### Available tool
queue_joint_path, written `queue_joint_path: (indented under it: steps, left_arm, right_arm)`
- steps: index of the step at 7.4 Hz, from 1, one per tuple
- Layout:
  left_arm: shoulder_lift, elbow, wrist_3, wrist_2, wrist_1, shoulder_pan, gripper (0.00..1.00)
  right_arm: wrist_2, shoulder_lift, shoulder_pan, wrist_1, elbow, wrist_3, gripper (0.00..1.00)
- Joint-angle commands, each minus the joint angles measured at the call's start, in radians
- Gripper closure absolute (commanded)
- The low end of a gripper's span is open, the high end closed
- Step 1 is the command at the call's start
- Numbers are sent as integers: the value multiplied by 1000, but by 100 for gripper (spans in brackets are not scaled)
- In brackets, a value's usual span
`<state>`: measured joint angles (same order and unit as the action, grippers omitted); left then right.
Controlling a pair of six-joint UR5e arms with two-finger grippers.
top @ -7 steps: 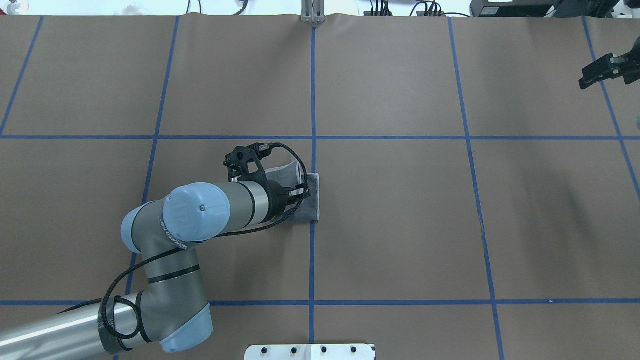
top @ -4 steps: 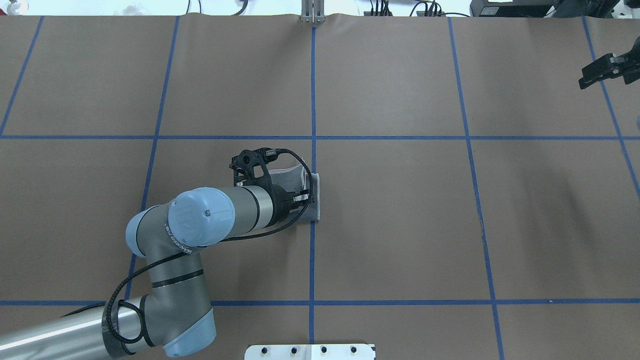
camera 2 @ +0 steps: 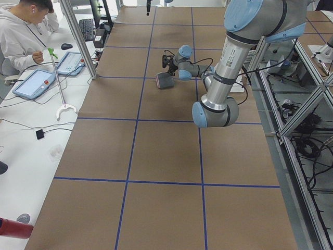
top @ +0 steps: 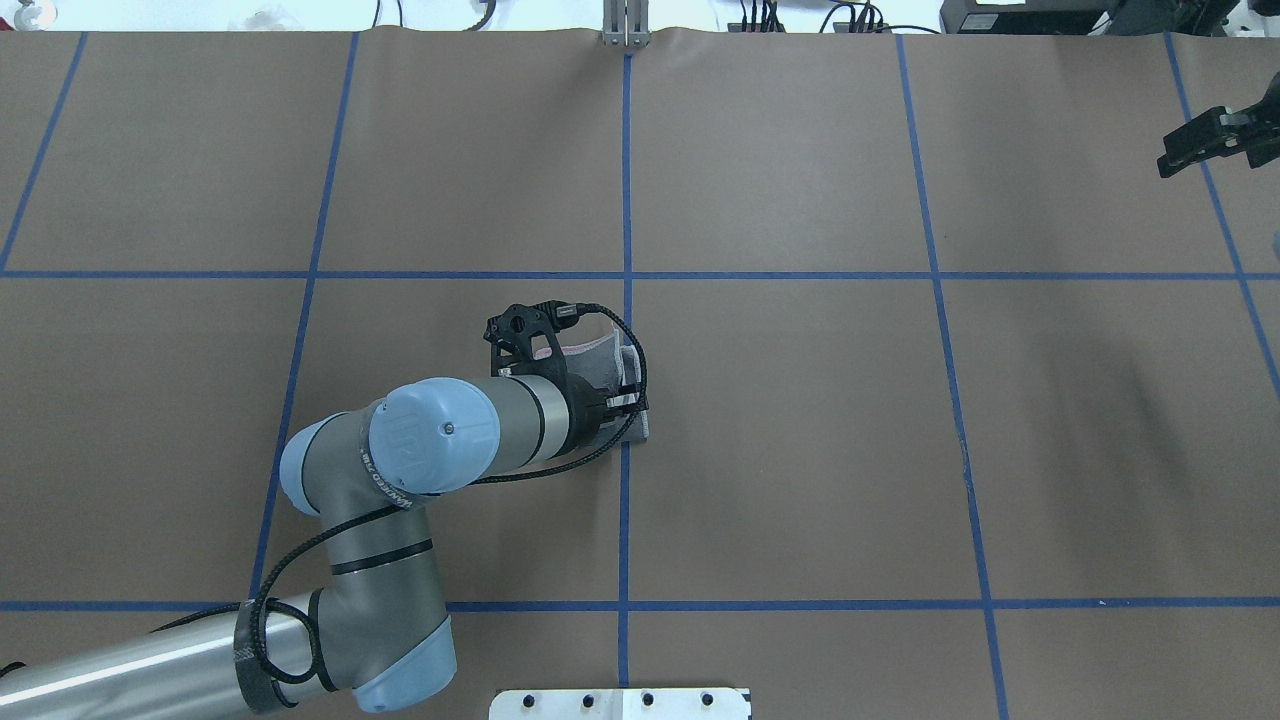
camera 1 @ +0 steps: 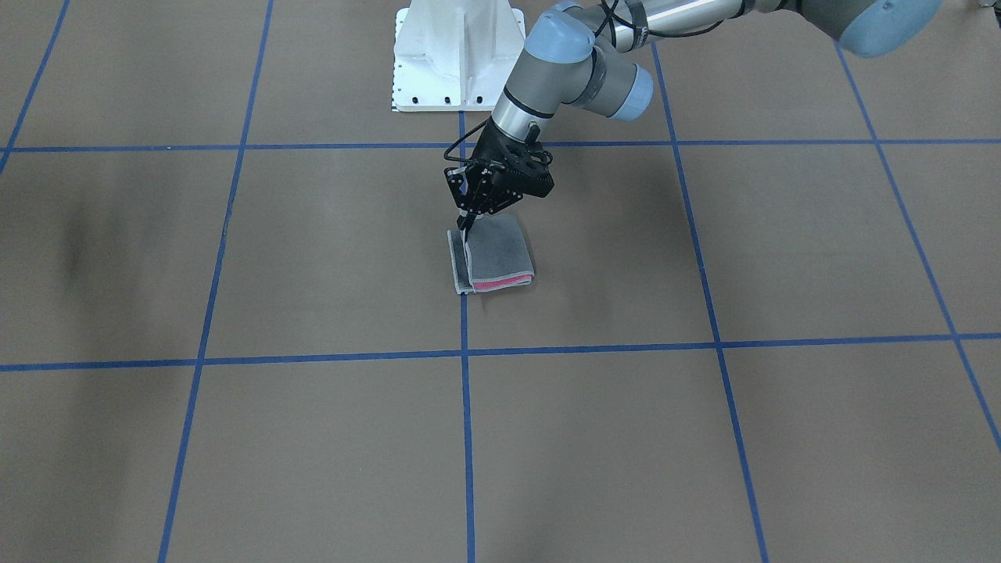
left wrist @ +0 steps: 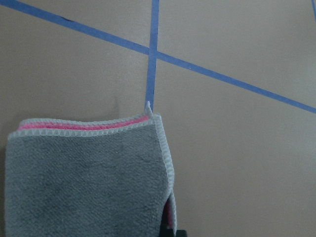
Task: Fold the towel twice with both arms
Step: 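Lay the folded end down with the left gripper and press it flat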
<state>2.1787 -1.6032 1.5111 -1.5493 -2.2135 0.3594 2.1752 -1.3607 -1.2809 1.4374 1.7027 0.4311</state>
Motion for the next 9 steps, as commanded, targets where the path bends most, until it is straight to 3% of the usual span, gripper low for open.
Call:
queue_joint_path:
  steps: [1, 4, 5, 6, 8, 9]
  left_arm:
    - [4, 5, 0, 0, 0, -2, 100]
    - [27, 32, -2, 0, 0, -10, 82]
    - [41, 46, -2, 0, 0, -10, 46]
    - [49, 48, 0, 0, 0, -10, 0]
    - [56, 34, -2, -11, 8, -4, 0]
    - [58, -7, -5, -15, 94, 3, 0]
  right_arm:
    - [-2, 0, 0, 0, 0, 0, 0]
    - [0, 0, 0, 0, 0, 0, 0]
    - [0, 0, 0, 0, 0, 0, 0]
    - [0, 0, 0, 0, 0, 0, 0]
    - [0, 0, 0, 0, 0, -2, 0]
    - [0, 2, 0, 0, 0, -2, 0]
